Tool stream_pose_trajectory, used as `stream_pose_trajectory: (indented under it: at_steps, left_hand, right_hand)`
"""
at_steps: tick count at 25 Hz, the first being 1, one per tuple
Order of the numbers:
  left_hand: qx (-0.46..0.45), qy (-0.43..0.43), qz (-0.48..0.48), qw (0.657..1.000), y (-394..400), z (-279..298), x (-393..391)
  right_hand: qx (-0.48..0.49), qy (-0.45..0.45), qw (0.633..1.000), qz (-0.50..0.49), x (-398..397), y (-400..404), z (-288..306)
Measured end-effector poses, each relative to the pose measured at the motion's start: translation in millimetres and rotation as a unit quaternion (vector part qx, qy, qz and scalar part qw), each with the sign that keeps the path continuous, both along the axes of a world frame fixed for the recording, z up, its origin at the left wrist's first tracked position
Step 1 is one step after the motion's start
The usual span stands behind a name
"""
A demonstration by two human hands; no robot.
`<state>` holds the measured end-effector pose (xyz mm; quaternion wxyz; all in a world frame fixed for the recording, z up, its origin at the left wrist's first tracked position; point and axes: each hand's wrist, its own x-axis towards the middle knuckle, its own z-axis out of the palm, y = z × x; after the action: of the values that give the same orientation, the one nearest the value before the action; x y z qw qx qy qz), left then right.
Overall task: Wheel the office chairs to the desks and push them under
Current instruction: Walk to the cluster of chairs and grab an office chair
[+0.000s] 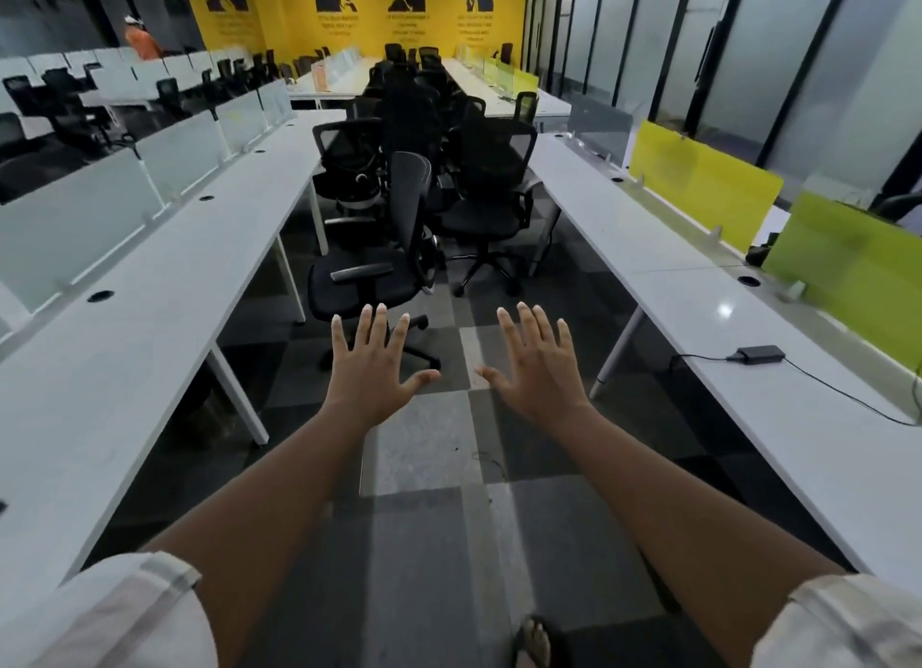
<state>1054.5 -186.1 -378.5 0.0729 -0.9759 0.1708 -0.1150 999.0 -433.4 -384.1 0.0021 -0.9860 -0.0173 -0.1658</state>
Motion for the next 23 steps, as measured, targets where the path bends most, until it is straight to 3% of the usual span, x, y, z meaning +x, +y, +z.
stream_pose_trajectory:
  at_steps: [12,23]
  left_hand:
    - [-0.038,0.045,0.045,0.997,-118.3,2.7,386.5]
    - [-0.056,0.082,0.072,0.992,-131.3,-44.6,736.6]
  right_hand:
    - [-0.075,0.04,0.996,0.032,403.1,-132.6,18.7]
    - [-0.09,0.046,0.994,0.039,752.6,-134.4,-21.3]
